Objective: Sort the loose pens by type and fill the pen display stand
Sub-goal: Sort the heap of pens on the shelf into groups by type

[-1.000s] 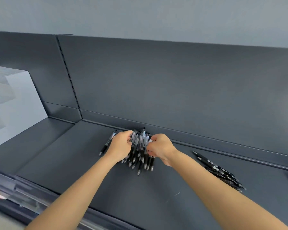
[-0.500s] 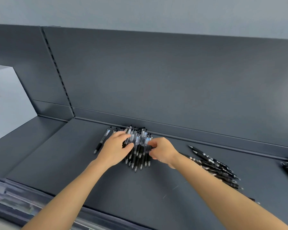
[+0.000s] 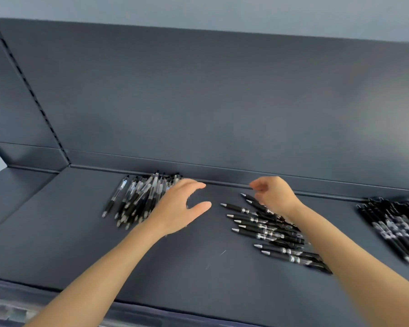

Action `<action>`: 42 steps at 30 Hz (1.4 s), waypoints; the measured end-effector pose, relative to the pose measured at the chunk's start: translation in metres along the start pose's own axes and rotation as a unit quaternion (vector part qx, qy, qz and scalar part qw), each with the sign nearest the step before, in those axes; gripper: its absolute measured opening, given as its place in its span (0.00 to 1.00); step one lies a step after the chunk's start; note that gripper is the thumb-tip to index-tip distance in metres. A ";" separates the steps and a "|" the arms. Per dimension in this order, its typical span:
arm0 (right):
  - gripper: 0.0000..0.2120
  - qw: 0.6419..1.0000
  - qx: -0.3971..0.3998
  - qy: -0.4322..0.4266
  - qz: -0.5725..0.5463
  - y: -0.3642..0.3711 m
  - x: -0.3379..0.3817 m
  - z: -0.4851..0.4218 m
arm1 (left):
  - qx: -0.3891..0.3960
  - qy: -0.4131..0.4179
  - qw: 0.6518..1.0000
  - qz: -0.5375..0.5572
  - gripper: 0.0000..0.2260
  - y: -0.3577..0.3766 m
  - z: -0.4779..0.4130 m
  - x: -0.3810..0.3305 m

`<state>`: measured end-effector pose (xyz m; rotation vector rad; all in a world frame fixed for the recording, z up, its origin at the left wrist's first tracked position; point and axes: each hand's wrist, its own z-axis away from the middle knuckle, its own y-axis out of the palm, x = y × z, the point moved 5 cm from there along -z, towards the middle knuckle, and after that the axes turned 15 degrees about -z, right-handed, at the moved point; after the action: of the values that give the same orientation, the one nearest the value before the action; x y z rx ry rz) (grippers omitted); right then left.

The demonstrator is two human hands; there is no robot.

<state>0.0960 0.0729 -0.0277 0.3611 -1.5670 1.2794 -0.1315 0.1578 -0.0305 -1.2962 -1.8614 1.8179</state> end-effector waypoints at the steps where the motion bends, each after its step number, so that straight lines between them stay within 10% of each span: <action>1: 0.17 1.000 -0.009 0.010 0.007 -0.010 -0.008 0.001 | 0.011 0.011 1.000 -0.002 0.19 0.006 -0.004 -0.009; 20: 0.22 0.972 0.144 0.010 0.186 -0.074 -0.075 0.036 | 0.171 0.097 0.971 -0.138 0.18 0.082 -0.042 -0.107; 35: 0.21 0.987 0.091 -0.082 0.099 -0.080 -0.095 0.031 | 0.144 0.092 0.978 -0.117 0.20 0.083 -0.047 -0.122; 42: 0.16 0.999 0.011 -0.041 -0.004 -0.103 -0.107 0.037 | 0.258 0.110 0.944 -0.172 0.30 0.093 -0.072 -0.149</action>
<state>0.1984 -0.0362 -0.0575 0.4399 -1.6192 1.2907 0.0437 0.0861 -0.0393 -0.8773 -1.2740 1.7234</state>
